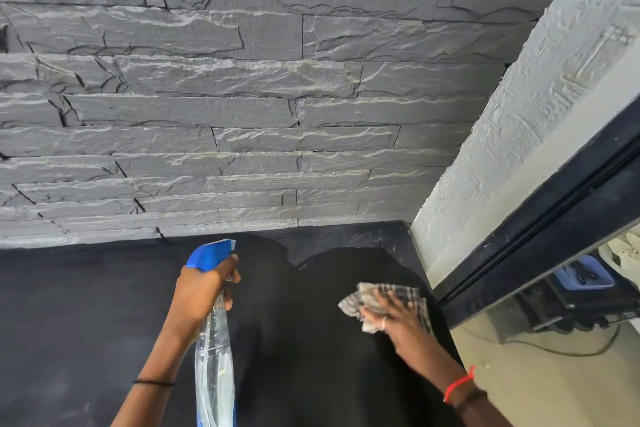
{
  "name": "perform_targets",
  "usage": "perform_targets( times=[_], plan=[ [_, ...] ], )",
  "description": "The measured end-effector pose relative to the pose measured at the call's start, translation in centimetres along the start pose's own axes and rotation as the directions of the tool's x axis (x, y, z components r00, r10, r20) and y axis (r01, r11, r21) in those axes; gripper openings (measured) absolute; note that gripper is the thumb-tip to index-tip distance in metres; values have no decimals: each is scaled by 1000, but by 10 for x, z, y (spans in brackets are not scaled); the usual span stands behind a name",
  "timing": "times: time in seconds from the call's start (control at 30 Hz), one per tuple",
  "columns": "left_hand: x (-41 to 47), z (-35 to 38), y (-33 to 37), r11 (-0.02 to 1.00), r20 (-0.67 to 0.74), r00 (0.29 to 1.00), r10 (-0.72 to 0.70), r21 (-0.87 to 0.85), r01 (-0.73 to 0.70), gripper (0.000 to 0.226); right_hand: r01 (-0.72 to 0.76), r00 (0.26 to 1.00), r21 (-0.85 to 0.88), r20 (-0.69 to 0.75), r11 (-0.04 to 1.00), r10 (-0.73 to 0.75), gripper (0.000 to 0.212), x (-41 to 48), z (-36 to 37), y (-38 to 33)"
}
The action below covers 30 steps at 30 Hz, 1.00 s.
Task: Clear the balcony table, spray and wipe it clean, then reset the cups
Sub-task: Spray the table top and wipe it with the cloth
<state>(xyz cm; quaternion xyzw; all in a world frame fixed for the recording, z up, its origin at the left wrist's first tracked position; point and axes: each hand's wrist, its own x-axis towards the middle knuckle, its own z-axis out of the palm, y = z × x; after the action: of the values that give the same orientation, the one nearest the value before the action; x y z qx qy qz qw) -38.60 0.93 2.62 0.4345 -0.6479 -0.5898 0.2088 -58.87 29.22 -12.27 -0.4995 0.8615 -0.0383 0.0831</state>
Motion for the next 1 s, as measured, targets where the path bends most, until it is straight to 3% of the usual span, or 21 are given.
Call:
perform_targets(
  times=[0.17, 0.27, 0.33, 0.53, 0.67, 0.73, 0.87, 1.0],
  plan=[
    [-2, -4, -1, 1000, 1, 1000, -2, 21, 2, 19, -80, 993, 8, 85, 997, 79, 80, 79, -4, 67],
    [-2, -7, -3, 1000, -7, 1000, -15, 12, 15, 19, -103, 987, 31, 130, 994, 98, 80, 137, 0, 62],
    [-1, -8, -2, 1000, -12, 1000, -18, 5, 18, 18, -27, 992, 11, 127, 1000, 25, 83, 158, 3, 39],
    [4, -8, 1, 1000, -34, 999, -5, -23, 4, 15, 184, 979, 70, 76, 980, -189, 72, 95, 6, -46],
    [8, -10, 1, 999, -28, 1000, -8, -32, 7, 10, 233, 972, 105, 14, 967, -235, 98, 39, 7, -16],
    [9, -10, 0, 1000, -22, 1000, -4, -29, 4, 12, 173, 985, 78, -35, 982, -171, 109, 35, 10, 16],
    [9, -12, 0, 999, -23, 1000, 5, -33, -6, 12, -27, 999, 66, 30, 997, 25, 88, 77, 8, 82],
    [6, -16, -1, 1000, -28, 1000, 6, -21, -7, 17, -215, 976, 47, -16, 975, 216, 74, 126, -9, 83]
  ],
)
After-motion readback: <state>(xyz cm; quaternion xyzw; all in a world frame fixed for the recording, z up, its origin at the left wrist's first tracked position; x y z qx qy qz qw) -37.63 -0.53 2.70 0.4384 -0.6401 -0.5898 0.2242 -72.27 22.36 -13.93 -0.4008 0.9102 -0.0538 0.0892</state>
